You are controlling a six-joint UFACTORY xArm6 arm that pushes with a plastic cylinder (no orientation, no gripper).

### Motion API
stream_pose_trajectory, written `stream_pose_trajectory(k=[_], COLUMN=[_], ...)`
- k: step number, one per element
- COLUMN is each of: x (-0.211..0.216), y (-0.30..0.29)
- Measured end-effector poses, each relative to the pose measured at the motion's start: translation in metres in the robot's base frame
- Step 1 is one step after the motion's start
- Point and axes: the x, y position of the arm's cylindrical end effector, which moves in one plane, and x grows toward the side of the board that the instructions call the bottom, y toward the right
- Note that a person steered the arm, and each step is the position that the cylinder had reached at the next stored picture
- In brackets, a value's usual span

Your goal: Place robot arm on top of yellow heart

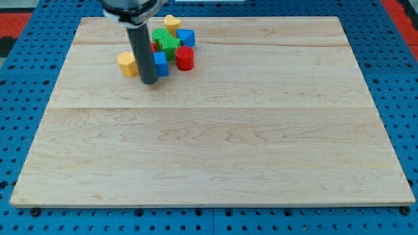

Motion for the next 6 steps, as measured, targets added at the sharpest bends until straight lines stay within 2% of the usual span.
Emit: stream_pose_trajectory(k=[1, 2, 3, 4, 5, 6], x=[-0.010, 0.007, 0.076, 0.064, -0.003, -0.090], y=[0.015, 0.011, 0.028, 0.101, 0.151, 0.160])
